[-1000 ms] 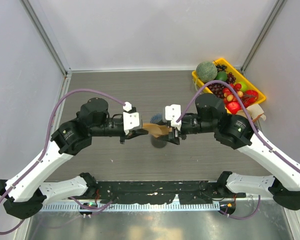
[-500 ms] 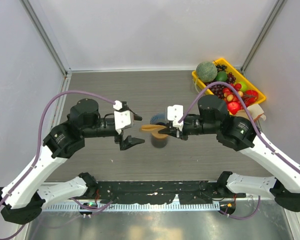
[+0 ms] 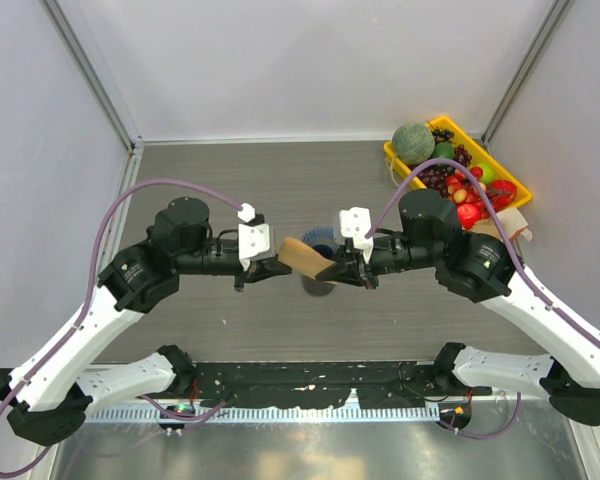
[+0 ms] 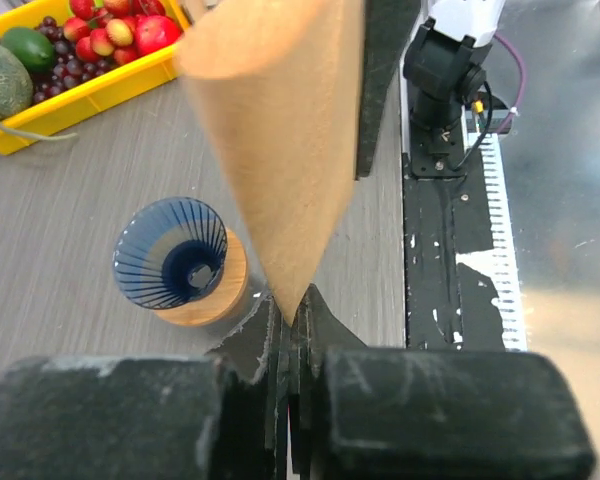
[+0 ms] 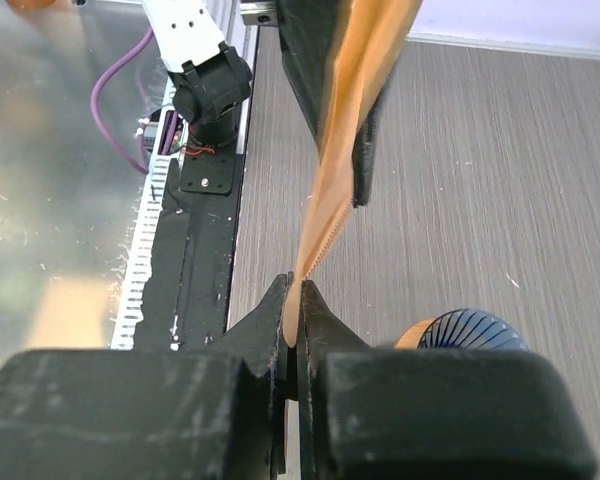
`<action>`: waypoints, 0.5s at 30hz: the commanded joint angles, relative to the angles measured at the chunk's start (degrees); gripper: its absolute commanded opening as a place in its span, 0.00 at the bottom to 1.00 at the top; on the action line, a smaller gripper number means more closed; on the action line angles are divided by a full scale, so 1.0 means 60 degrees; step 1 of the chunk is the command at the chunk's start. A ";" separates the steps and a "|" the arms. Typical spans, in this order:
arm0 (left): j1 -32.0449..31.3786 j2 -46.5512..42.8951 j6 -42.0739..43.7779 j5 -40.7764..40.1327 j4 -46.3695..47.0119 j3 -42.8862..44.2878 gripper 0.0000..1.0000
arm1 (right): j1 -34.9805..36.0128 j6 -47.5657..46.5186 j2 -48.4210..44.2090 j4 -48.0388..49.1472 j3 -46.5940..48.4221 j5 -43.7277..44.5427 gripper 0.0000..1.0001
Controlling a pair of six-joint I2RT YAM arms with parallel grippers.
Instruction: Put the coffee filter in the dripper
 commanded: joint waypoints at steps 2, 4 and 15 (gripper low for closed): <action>0.0111 -0.0315 0.0208 0.0538 0.0136 -0.0303 0.00 | -0.0785 0.1302 -0.0005 0.0419 0.0322 -0.0082 0.05; 0.0185 -0.0462 -0.0128 0.0568 0.0515 -0.0582 0.00 | -0.1151 0.1582 0.0069 0.0390 0.0381 -0.0300 0.27; 0.0566 -0.0477 -0.2486 0.0787 0.2201 -0.0949 0.00 | -0.1198 0.2798 0.0186 0.1766 -0.0292 -0.1824 0.80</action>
